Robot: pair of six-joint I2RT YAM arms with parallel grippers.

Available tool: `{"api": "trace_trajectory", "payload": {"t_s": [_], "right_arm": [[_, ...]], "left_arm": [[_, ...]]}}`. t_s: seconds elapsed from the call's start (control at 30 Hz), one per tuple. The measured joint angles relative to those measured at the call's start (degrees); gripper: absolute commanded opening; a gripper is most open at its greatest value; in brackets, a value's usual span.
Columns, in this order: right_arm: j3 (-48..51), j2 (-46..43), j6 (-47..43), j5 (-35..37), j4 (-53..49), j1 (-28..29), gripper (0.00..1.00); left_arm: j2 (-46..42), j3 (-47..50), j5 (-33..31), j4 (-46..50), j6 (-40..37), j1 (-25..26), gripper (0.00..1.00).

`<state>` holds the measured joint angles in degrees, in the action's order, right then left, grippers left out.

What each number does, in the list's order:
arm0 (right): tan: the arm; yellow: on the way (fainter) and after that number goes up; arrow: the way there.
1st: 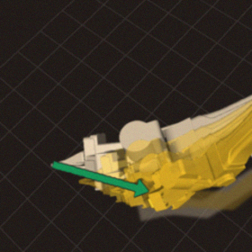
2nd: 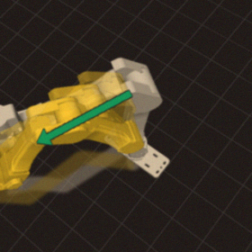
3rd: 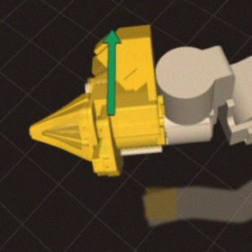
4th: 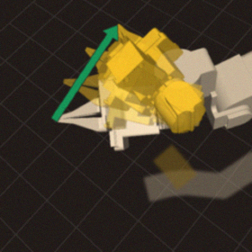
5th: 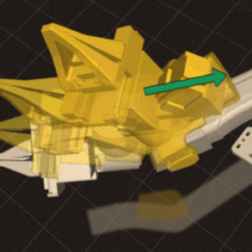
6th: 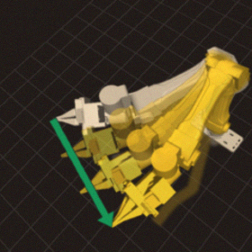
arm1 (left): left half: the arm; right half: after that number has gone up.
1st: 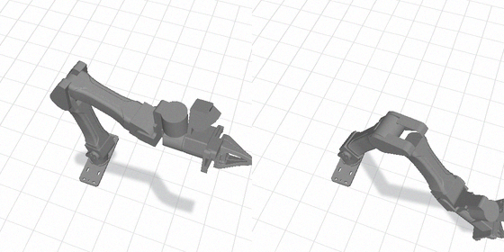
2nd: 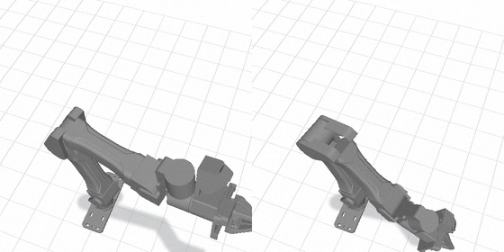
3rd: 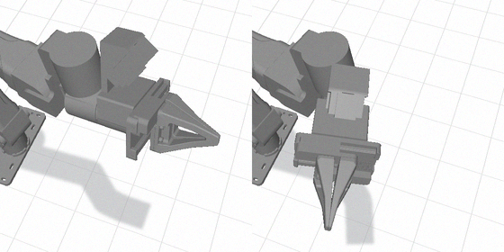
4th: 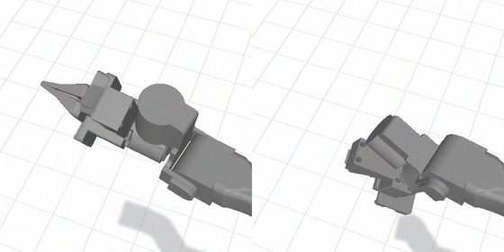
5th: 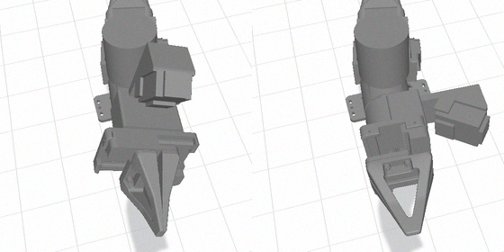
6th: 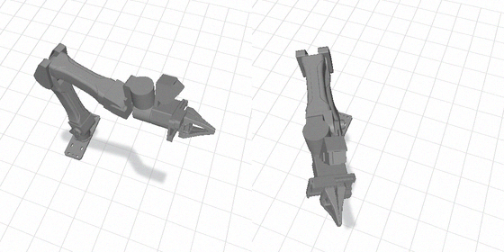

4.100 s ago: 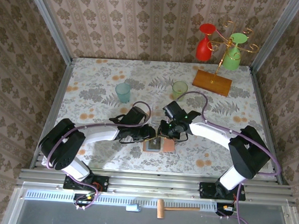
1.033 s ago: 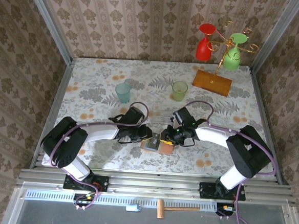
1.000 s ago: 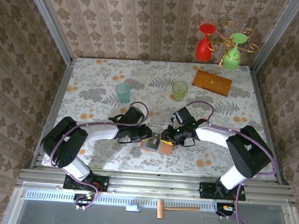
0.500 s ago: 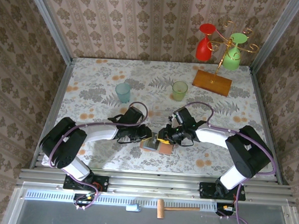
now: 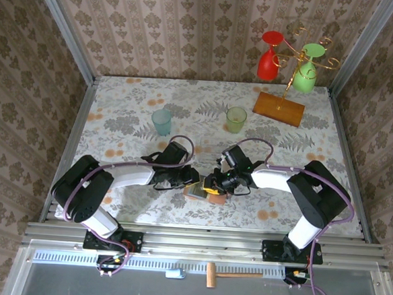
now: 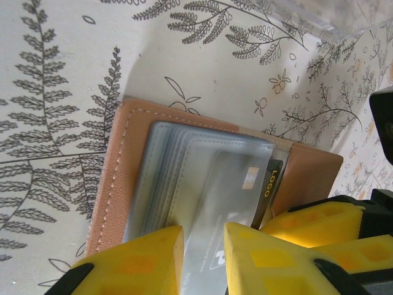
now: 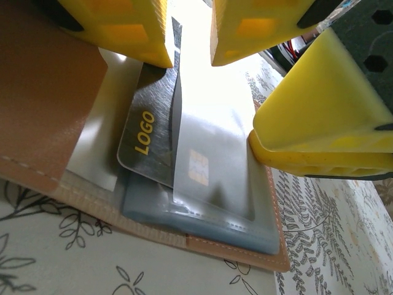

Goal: Take the credit cards out of the card holder

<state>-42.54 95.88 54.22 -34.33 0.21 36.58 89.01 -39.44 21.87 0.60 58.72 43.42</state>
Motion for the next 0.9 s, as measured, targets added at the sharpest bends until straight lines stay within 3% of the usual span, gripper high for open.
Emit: {"api": "trace_trajectory", "payload": {"t_s": [0.9], "right_arm": [[-1.6,-5.3,-1.6,3.5,-7.7,-0.2,0.24]], "left_arm": [[-0.4,0.1,0.0,0.5,0.0,0.0,0.25]]}}
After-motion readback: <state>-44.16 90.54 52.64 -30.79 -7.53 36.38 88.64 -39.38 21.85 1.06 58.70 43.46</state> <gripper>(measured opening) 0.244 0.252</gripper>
